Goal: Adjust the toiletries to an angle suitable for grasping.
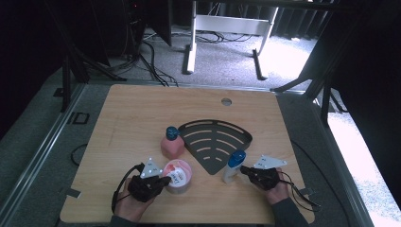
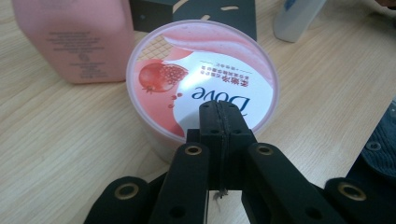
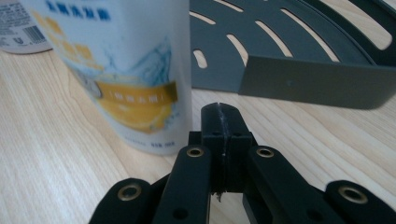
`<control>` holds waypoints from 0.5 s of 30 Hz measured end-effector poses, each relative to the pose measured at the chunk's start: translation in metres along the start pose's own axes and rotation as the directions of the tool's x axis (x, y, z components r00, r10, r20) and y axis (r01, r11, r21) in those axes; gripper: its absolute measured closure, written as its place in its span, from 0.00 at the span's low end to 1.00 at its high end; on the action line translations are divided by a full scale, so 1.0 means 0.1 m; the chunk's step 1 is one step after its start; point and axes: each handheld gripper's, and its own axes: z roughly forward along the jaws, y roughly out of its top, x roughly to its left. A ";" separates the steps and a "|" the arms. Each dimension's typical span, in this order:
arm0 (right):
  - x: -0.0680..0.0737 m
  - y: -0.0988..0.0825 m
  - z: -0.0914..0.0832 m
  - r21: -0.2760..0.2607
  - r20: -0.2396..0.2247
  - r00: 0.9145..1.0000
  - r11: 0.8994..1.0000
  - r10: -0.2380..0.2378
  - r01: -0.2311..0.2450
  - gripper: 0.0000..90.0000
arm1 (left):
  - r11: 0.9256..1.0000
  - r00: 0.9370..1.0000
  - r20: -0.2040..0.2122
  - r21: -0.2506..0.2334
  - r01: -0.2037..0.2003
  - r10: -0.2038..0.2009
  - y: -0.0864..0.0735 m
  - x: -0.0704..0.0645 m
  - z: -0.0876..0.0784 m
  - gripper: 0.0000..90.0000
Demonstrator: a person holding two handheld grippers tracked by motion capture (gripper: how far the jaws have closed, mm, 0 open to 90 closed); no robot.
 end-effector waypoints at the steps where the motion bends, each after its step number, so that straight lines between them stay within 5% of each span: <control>1: 0.00 0.00 0.00 0.000 0.000 1.000 1.000 0.000 0.000 1.00 | 1.000 1.000 0.000 0.000 0.000 0.000 0.00 0.00 0.00 1.00; 15: 0.10 0.02 0.04 0.002 -0.063 0.998 1.000 -0.010 0.010 1.00 | 1.000 0.999 -0.031 -0.012 0.022 -0.022 -0.03 0.04 -0.03 1.00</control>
